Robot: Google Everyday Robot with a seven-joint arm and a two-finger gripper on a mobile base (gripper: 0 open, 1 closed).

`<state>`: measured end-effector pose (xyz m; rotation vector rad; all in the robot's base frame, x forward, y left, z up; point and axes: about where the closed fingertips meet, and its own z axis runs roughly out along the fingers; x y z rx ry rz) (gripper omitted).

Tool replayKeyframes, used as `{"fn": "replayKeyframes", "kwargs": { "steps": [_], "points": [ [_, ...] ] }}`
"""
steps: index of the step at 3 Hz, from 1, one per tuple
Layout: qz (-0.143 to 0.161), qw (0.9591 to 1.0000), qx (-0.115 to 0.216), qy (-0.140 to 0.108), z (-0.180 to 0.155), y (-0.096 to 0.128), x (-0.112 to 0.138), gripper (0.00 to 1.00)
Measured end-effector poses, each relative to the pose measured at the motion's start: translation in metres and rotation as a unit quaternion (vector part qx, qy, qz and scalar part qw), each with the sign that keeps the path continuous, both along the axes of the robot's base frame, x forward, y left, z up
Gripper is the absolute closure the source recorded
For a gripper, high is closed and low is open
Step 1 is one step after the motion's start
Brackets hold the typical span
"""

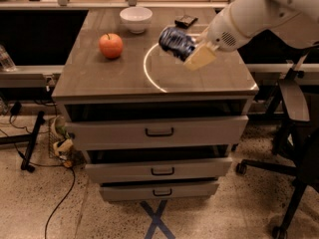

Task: Pick pepsi can

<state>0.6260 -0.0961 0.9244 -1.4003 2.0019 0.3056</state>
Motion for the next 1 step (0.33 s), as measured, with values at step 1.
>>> {"fn": "replayKeyframes", "kwargs": {
  "steps": [1],
  "points": [
    [0.003,1.0000,0.000,0.003,-0.0030,0.0028,0.0006,1.00]
  ]
}}
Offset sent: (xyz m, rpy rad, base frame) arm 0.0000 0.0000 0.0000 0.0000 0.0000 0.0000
